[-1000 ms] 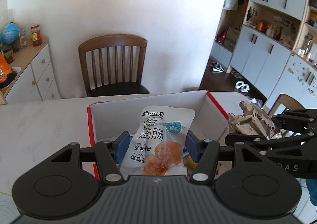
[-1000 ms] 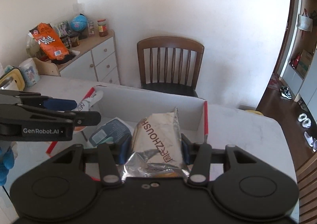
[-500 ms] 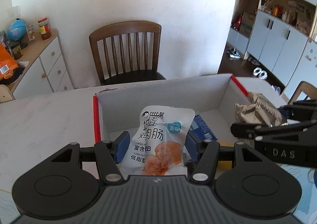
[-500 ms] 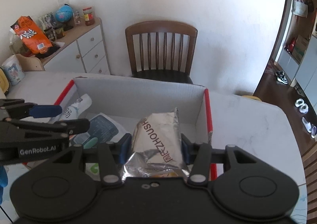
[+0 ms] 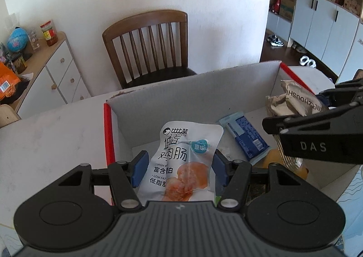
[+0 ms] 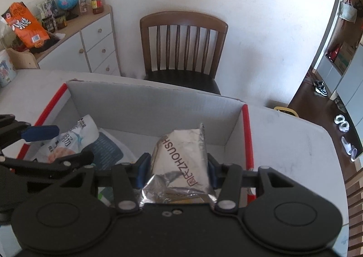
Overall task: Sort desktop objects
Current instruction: 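Lower the pink pouch and silver foil bag over the red box with both tools, then open the left gripper to drop the pink pouch while the right releases the foil bag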
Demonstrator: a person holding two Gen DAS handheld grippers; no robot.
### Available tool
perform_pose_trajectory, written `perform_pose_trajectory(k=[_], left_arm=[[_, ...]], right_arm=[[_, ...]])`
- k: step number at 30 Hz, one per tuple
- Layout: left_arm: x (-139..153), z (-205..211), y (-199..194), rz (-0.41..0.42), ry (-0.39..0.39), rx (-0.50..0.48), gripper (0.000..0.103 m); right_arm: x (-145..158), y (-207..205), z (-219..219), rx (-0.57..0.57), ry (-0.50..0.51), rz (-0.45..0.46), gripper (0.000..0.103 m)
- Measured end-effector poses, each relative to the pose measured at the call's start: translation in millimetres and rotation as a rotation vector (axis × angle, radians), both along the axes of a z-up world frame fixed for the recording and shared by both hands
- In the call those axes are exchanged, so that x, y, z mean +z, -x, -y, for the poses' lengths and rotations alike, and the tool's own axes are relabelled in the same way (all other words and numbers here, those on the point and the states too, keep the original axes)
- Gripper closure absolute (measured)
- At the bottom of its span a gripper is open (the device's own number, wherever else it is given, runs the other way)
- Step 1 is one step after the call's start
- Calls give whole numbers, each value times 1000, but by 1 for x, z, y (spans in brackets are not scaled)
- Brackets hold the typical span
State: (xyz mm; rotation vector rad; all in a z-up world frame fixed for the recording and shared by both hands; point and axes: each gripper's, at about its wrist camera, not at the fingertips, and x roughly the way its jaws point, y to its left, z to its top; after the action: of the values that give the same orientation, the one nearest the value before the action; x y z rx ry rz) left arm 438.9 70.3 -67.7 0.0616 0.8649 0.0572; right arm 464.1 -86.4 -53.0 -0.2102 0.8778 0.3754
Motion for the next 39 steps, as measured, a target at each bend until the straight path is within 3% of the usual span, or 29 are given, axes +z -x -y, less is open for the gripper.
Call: perform_pose_trajectory(k=[14,21,39], left_arm=[[-20,3,-15,-94,-32,-27,44],[-26,2,-26,-143,-40,-41,43],[-31,7,-26,-156,-12,-39,41]], right_arm=[[-15,-24,-1,-9,-5,-88,54],[-27,-32,-8,9,44,-130,53],[-34,-31,-7,16,34,-167,50]])
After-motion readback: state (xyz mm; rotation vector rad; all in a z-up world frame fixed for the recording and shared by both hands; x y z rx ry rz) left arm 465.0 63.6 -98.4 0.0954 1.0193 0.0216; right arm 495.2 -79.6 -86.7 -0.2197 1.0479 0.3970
